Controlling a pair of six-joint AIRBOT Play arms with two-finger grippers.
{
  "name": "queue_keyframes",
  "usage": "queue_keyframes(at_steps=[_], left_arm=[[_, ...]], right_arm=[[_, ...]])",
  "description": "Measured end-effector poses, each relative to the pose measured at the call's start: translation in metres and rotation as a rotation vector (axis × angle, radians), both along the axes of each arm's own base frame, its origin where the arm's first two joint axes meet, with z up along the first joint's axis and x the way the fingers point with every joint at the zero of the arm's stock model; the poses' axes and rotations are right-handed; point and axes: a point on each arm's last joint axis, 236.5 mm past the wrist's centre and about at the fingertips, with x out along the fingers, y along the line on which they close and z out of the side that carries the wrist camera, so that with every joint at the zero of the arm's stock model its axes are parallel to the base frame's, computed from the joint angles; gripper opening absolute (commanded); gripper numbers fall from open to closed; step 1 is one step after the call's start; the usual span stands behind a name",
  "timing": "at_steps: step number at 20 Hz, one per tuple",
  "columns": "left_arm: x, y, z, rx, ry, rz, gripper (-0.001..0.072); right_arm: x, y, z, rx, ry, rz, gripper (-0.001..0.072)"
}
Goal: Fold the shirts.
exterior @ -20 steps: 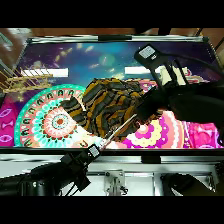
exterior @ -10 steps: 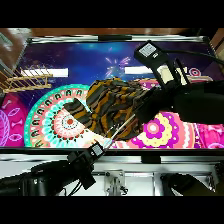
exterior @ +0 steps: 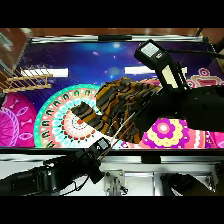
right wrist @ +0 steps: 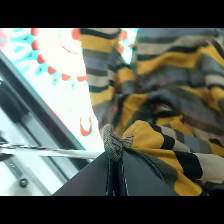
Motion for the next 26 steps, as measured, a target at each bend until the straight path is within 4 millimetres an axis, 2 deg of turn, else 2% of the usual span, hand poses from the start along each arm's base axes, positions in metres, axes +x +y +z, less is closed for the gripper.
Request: queue_keyframes(at_steps=[4,5,6,7,8,12,13,14,15,17,21,24,26], left_arm=[[0.006,-0.017,0.004,-0.08,0.014,0.06,0.0052],[0.007,-0.02,0.005,-0.094,0.014,0.068,0.0052],[0.008,-0.021,0.006,-0.104,0.014,0.075,0.0052],[0.009,-0.023,0.007,-0.112,0.014,0.079,0.0052],[0.009,-0.025,0.008,-0.121,0.015,0.082,0.0051],[0.011,-0.027,0.013,-0.129,0.009,0.083,0.0052],[0.011,-0.026,0.014,-0.122,0.004,0.077,0.0052],[0.011,-0.024,0.014,-0.111,0.002,0.071,0.0052],[0.011,-0.022,0.014,-0.099,0.0,0.067,0.0052],[0.01,-0.017,0.013,-0.076,0.0,0.063,0.0052],[0.007,-0.004,0.013,-0.029,0.013,0.066,0.0051],[0.003,0.007,0.011,0.013,0.024,0.058,0.0052],[0.001,0.012,0.012,0.033,0.025,0.048,0.0051]], right_arm=[[-0.007,-0.001,-0.002,0.006,0.038,-0.013,0.0077],[-0.008,-0.002,-0.002,0.007,0.044,-0.02,0.0103],[-0.008,-0.003,-0.003,0.005,0.051,-0.03,0.021],[-0.008,-0.004,-0.003,0.006,0.057,-0.04,0.0403],[-0.008,-0.005,-0.004,0.001,0.067,-0.048,0.0464],[-0.003,-0.012,-0.006,-0.013,0.063,-0.09,0.0467],[-0.001,-0.015,-0.006,-0.021,0.056,-0.103,0.0487],[0.003,-0.022,-0.006,-0.036,0.042,-0.127,0.063],[0.008,-0.029,-0.005,-0.055,0.021,-0.151,0.0647],[0.019,-0.051,-0.002,-0.094,-0.022,-0.228,0.0647],[0.056,-0.131,-0.003,-0.184,-0.052,-0.487,0.0642],[0.081,-0.193,-0.02,-0.24,0.002,-0.614,0.0642],[0.095,-0.219,-0.036,-0.292,0.023,-0.57,0.0642]])
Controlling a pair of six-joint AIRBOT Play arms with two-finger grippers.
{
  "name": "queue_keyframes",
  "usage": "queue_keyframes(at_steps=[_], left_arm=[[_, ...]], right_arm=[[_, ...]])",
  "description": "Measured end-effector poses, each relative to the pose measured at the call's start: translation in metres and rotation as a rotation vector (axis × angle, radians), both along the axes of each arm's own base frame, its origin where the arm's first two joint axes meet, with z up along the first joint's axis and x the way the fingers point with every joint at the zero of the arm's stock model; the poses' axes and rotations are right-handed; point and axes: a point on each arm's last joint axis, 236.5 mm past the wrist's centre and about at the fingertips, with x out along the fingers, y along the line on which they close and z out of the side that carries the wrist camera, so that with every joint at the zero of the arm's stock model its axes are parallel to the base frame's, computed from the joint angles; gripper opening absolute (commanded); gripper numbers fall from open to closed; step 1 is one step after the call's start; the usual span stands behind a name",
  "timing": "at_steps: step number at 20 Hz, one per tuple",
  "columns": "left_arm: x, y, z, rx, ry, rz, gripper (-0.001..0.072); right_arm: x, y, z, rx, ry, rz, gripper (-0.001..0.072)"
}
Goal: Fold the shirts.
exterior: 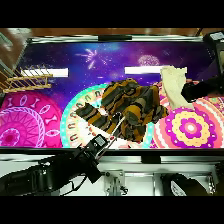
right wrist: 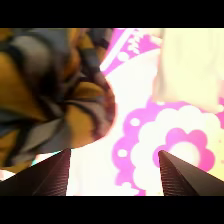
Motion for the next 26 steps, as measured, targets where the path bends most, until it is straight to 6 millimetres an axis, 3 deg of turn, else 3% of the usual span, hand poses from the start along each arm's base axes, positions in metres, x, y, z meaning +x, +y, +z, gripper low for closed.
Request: queue_keyframes(at_steps=[2,7,12,20,21,22,26], left_arm=[[-0.002,0.006,0.0,0.028,0.001,-0.017,0.0052],[-0.007,0.02,-0.003,0.099,0.0,-0.079,0.0052],[-0.008,0.025,-0.004,0.129,-0.003,-0.118,0.0051],[0.004,0.031,-0.005,0.15,-0.022,-0.145,0.0051],[0.005,0.032,-0.004,0.153,-0.027,-0.158,0.0052],[0.005,0.032,-0.004,0.156,-0.033,-0.17,0.0051],[0.021,0.031,0.007,0.148,-0.072,-0.183,0.0051]], right_arm=[[0.007,-0.004,-0.02,-0.068,0.059,0.208,0.0642],[0.014,0.025,-0.06,-0.162,0.115,0.797,0.0642],[0.014,0.057,-0.081,-0.123,0.147,0.974,0.0642],[-0.004,0.1,-0.09,-0.103,0.184,1.135,0.0642],[-0.005,0.103,-0.091,-0.1,0.189,1.148,0.0628],[-0.009,0.107,-0.093,-0.096,0.203,1.162,0.0542],[-0.018,0.119,-0.101,-0.075,0.248,1.212,0.0532]])
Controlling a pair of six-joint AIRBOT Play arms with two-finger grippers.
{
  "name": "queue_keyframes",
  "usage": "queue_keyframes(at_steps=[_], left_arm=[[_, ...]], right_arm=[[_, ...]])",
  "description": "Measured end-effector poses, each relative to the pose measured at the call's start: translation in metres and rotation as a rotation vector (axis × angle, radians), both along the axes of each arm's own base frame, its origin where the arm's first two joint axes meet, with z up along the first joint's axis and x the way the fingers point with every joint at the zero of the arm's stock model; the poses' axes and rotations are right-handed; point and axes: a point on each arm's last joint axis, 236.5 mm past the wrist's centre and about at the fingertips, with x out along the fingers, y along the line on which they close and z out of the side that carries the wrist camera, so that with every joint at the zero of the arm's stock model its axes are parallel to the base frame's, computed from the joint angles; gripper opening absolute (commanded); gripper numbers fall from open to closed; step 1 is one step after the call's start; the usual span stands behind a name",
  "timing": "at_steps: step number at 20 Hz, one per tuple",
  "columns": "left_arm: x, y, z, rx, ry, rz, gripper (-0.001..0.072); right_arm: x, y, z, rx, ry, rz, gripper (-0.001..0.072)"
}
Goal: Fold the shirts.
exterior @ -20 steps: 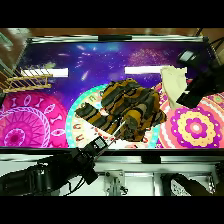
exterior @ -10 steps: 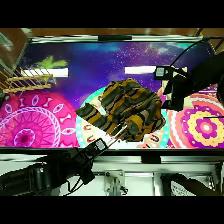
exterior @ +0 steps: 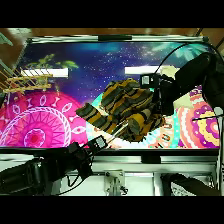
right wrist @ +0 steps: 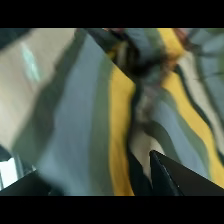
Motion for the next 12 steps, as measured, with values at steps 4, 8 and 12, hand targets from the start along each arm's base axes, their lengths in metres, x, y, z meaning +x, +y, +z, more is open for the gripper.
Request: queue_keyframes(at_steps=[4,8,12], left_arm=[[0.034,0.012,0.014,0.002,-0.051,0.044,0.0053],[0.076,0.031,0.021,0.008,-0.108,0.087,0.0198],[0.119,0.057,0.024,0.018,-0.161,0.157,0.0589]], right_arm=[[-0.005,0.002,-0.005,-0.014,0.027,0.031,0.0094],[-0.006,0.005,-0.005,-0.005,0.031,0.035,0.0076],[-0.005,0.011,-0.004,0.021,0.029,0.026,0.0075]])
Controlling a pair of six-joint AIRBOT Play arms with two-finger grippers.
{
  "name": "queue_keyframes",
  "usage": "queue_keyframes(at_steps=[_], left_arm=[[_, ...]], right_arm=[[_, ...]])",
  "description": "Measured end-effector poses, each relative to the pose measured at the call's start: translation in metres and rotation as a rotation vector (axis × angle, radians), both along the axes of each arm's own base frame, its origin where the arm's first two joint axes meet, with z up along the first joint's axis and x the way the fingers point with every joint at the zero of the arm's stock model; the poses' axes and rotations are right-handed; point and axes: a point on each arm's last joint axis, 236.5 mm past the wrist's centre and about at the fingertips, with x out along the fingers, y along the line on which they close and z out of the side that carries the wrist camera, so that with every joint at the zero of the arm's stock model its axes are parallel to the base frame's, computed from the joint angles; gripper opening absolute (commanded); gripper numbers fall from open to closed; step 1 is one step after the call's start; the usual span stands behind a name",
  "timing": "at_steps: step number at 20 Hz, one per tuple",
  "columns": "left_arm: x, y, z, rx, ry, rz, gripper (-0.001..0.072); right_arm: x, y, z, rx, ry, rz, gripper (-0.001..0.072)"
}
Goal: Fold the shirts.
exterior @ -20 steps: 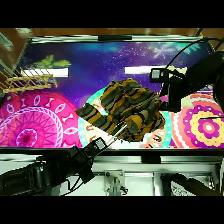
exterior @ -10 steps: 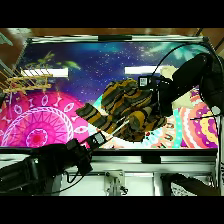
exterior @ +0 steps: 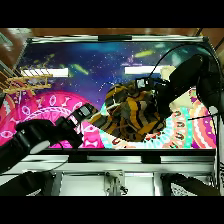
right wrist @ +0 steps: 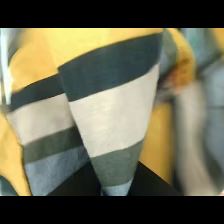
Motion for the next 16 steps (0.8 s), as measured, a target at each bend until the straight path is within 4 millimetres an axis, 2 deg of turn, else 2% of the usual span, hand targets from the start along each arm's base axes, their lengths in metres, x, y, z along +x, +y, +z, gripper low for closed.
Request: queue_keyframes(at_steps=[1,3,5,8,10,11,12,13,14,15,16], left_arm=[[0.01,0.011,0.0,0.018,-0.016,0.022,0.0618],[0.03,0.034,0.003,0.055,-0.055,0.067,0.062],[0.043,0.056,0.007,0.09,-0.082,0.105,0.068],[0.058,0.08,0.022,0.116,-0.109,0.163,0.0662],[0.069,0.097,0.042,0.092,-0.13,0.266,0.0654],[0.073,0.106,0.053,0.06,-0.138,0.344,0.0616],[0.075,0.116,0.06,0.017,-0.13,0.446,0.0501],[0.072,0.124,0.063,-0.035,-0.104,0.55,0.0498],[0.066,0.124,0.06,-0.1,-0.055,0.643,0.0498],[0.058,0.115,0.054,-0.171,0.004,0.704,0.0499],[0.051,0.097,0.044,-0.256,0.068,0.738,0.0499]], right_arm=[[0.002,-0.001,0.0,-0.002,-0.01,0.012,0.0075],[-0.001,0.001,0.0,0.006,-0.018,0.054,0.0074],[0.0,0.002,0.001,0.01,-0.026,0.07,0.0074],[0.001,0.005,0.002,0.022,-0.025,0.055,0.0074],[0.007,0.006,0.003,0.029,-0.032,-0.013,0.0074],[0.012,0.007,0.006,0.036,-0.042,-0.056,0.0074],[0.017,0.009,0.01,0.046,-0.057,-0.102,0.0074],[0.023,0.01,0.014,0.061,-0.078,-0.15,0.0073],[0.028,0.012,0.021,0.081,-0.1,-0.202,0.0073],[0.033,0.014,0.027,0.101,-0.12,-0.245,0.0074],[0.036,0.015,0.033,0.117,-0.134,-0.278,0.0074]])
